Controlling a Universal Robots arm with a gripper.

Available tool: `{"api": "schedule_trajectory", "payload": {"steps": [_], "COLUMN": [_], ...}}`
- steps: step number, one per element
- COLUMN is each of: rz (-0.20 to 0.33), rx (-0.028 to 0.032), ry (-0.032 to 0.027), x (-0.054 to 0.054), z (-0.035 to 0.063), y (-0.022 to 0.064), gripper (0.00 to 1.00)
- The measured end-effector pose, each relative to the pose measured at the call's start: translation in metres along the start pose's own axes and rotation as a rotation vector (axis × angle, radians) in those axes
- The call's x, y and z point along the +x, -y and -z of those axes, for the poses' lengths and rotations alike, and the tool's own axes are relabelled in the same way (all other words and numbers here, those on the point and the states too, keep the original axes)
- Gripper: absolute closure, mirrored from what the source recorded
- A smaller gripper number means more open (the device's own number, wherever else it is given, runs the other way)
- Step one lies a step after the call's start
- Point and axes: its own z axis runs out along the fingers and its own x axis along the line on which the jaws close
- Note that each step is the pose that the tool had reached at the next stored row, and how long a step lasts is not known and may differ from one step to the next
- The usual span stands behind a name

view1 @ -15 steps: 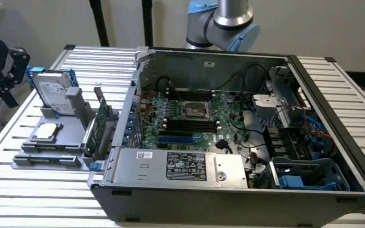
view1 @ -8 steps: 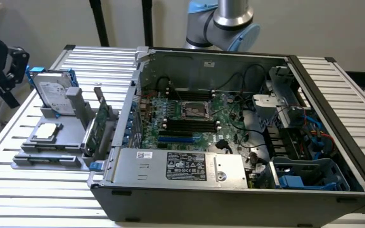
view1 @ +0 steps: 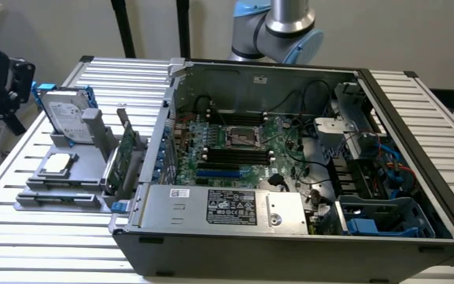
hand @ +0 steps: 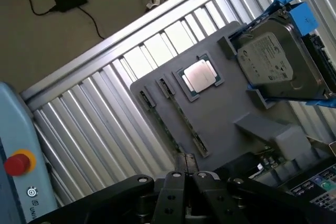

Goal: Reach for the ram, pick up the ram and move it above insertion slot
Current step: 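Pick up the ram and move it above insertion slot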

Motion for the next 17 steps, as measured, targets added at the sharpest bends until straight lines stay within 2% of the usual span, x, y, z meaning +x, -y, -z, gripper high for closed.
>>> {"api": "schedule_trajectory", "payload": {"steps": [8,17], "rz": [0.145,0.309], "rx": [0.0039,0.0047], "ry": [0.0022,0.0025], "x": [0.0000,0.0001], "z": [-0.0021,-0.0053], "y": [0.0000,0.0001], "gripper": [0.89,0.89]}}
